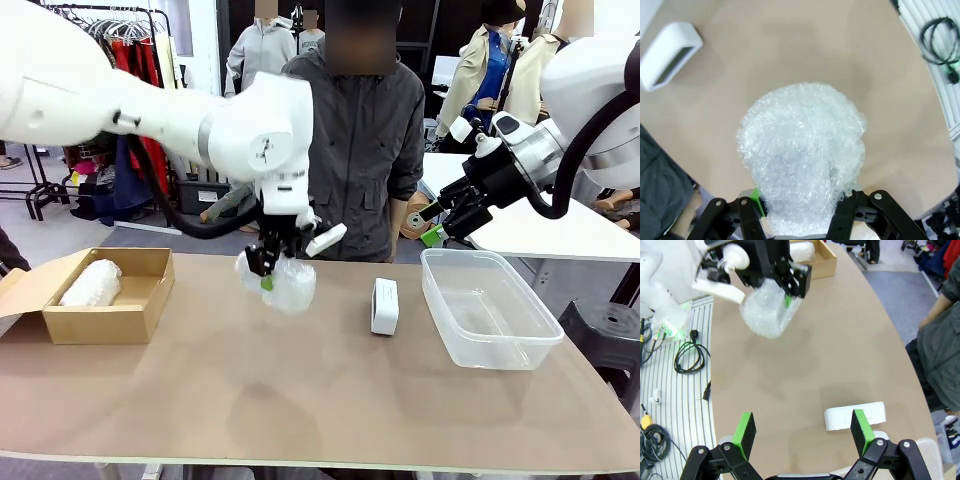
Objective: Separate and place wrapped and unwrapped clocks.
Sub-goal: Pick up the Digital clock indicated by the person.
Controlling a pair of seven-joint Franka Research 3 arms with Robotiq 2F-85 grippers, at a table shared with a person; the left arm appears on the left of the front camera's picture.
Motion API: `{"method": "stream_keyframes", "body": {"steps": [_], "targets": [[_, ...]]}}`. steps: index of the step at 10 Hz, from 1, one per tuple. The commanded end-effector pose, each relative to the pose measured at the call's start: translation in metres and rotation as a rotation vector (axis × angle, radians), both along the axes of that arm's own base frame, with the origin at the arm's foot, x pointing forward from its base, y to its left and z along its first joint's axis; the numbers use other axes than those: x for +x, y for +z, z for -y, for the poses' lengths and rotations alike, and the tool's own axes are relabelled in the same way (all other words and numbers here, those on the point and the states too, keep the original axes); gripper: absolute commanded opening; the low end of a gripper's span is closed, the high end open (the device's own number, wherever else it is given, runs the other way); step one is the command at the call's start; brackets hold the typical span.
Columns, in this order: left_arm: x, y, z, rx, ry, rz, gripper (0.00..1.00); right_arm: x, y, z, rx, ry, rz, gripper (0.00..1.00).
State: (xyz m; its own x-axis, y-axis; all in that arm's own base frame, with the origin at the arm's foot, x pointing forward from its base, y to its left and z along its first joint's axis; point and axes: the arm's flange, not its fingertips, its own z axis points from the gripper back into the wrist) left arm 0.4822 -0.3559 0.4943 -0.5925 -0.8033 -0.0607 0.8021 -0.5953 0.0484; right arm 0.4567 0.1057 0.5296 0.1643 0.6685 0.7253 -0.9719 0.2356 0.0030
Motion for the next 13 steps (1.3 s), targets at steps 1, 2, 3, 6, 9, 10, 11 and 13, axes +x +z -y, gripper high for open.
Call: {"method": "stream_keyframes", "body": {"steps": [1,2,3,6,9,10,11,13], "targets": [[0.005,0.030,0.002,-0.016,0.050,0.002,0.00,0.001,0.001,0.000,0.005,0.008,0.004,1.00],[0.008,0.047,0.003,-0.042,0.068,-0.040,0.00,0.001,0.001,0.000,0.005,0.008,0.004,1.00],[0.012,0.067,0.002,-0.008,0.101,-0.013,0.00,0.001,0.001,0.000,0.005,0.008,0.004,1.00],[0.015,0.111,0.000,0.005,0.126,0.037,0.00,0.001,0.001,0.000,0.005,0.008,0.004,1.00],[0.008,0.136,0.001,-0.055,0.064,0.058,0.00,0.001,0.001,0.000,0.005,0.008,0.004,1.00],[0.010,0.126,-0.003,-0.028,0.105,0.051,0.00,0.001,0.001,0.000,0.005,0.008,0.004,1.00],[0.010,0.126,-0.003,-0.028,0.105,0.051,0.00,0.001,0.001,0.000,0.005,0.008,0.004,1.00],[0.010,0.126,-0.003,-0.028,0.105,0.051,0.00,0.001,0.001,0.000,0.005,0.008,0.004,1.00]]}}
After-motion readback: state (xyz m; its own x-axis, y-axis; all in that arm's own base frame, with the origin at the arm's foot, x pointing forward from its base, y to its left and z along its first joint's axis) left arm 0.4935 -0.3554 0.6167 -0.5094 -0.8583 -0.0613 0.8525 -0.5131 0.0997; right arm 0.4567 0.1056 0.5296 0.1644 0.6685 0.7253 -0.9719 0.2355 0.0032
